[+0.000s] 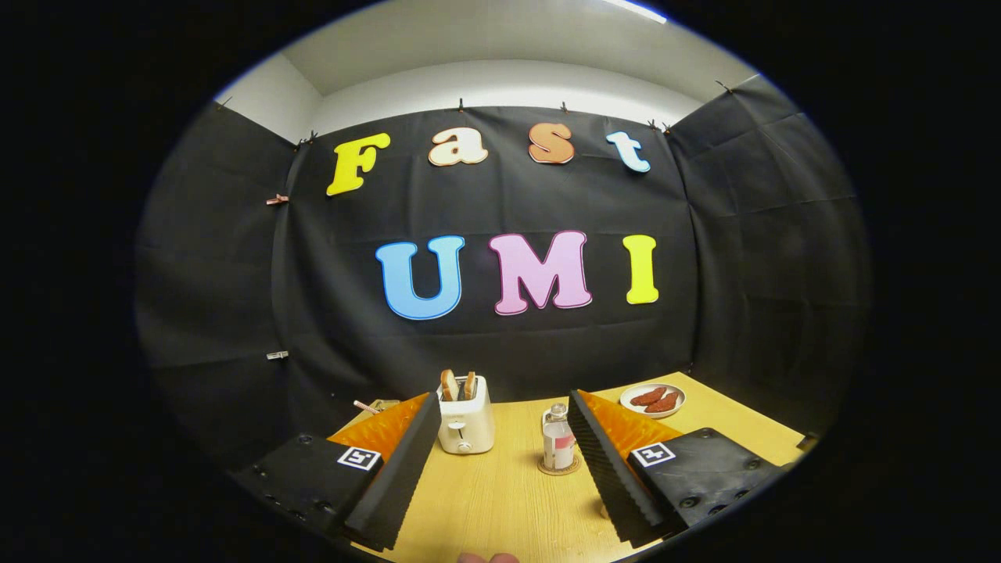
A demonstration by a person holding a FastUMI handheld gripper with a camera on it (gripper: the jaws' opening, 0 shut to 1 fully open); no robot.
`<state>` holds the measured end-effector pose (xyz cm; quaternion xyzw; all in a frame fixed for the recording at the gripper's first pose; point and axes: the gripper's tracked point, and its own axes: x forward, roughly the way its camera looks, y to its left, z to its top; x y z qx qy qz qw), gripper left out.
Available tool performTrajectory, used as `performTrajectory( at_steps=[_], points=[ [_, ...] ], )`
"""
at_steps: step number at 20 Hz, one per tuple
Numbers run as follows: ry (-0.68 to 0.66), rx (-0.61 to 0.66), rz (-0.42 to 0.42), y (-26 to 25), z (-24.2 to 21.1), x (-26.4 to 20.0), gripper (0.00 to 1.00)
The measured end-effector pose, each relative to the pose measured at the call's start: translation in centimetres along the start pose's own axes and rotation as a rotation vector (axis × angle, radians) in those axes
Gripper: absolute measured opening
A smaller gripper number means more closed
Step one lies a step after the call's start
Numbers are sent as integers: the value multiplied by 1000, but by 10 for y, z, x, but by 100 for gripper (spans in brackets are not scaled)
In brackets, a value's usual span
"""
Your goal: Take the bottle from table, then pour the juice into the cup, finally place the bottle on the coaster
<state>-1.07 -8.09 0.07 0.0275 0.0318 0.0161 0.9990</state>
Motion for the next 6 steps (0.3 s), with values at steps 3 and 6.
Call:
performTrajectory(
  at_steps=[3,6],
  points=[
    [1,6,-1,0,-2,2,100],
    [-1,15,-1,2,-2,4,100]
  ],
)
